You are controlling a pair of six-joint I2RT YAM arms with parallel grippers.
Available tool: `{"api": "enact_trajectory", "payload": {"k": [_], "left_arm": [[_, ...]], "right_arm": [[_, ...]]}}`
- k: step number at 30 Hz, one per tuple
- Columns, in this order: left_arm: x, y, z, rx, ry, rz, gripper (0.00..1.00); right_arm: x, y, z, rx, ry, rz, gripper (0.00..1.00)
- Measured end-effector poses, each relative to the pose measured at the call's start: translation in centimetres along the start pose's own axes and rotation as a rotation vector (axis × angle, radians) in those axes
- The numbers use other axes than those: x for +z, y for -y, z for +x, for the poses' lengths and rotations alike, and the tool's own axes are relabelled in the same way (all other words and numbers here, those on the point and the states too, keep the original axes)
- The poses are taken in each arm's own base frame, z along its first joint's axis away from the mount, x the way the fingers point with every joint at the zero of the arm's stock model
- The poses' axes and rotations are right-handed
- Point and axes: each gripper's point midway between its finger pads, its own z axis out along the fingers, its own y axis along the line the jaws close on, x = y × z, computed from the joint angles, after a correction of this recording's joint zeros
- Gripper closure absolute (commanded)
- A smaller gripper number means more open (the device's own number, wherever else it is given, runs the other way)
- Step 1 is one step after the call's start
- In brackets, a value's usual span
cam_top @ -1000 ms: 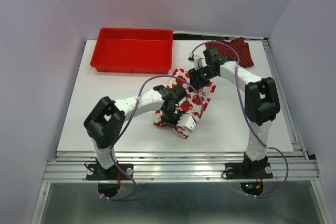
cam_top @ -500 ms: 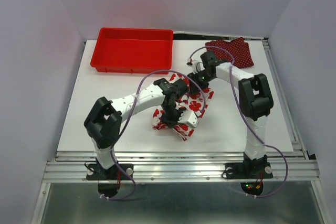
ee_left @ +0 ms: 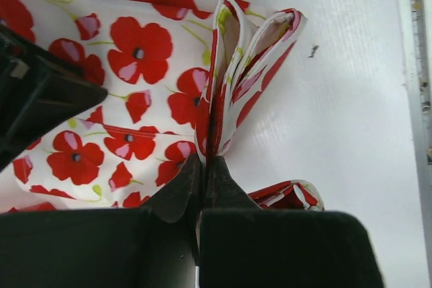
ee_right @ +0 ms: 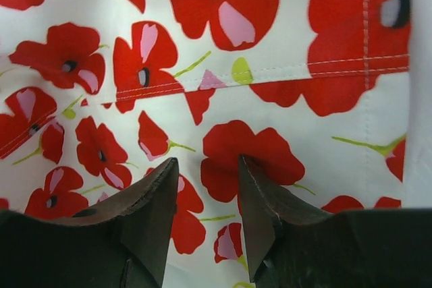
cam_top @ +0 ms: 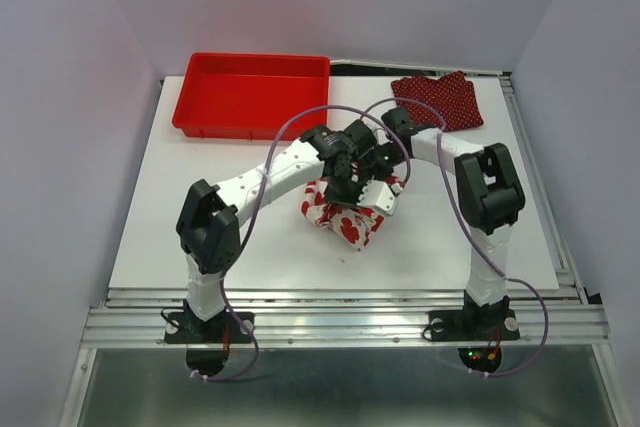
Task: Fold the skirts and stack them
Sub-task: Fold the skirt
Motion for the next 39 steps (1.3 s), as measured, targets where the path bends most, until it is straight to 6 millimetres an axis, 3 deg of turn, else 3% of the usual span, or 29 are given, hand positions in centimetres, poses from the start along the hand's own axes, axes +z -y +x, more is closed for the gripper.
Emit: {"api": "enact_trajectory", "payload": {"k": [5, 11, 18, 26, 28, 34, 39], "left_arm": [[1.1, -2.8, 1.3, -0.001, -0.022, -0.054, 1.0], [3.3, -6.1, 4.2, 0.007, -0.028, -0.177, 1.0], [6.3, -5.6, 5.5, 0.035, -0.026, -0.194, 1.0], [5.3, -5.2, 5.0, 0.046, -0.003, -0.221, 1.0], [4.9, -5.2, 4.8, 0.051, 0.002, -0.228, 1.0], [4.6, -4.7, 4.5, 0.065, 0.002, -0.215, 1.0], [4.3, -4.7, 4.3, 0.082, -0.006, -0.208, 1.0]], "right_arm": [[0.2, -1.4, 1.2, -0.006, -0.012, -0.039, 0.54], [0.3, -2.1, 1.8, -0.005, -0.021, -0.07, 0.54], [-0.2, -2.2, 0.8, -0.009, -0.028, -0.03, 0.5], [-3.2, -1.0, -5.1, -0.052, 0.087, 0.119, 0.45], [-3.7, -0.3, -5.7, -0.052, 0.1, 0.157, 0.45], [-3.9, 2.2, -4.6, -0.012, 0.063, 0.25, 0.45], [-2.0, 3.9, -2.7, 0.026, -0.003, 0.264, 0.52]]}}
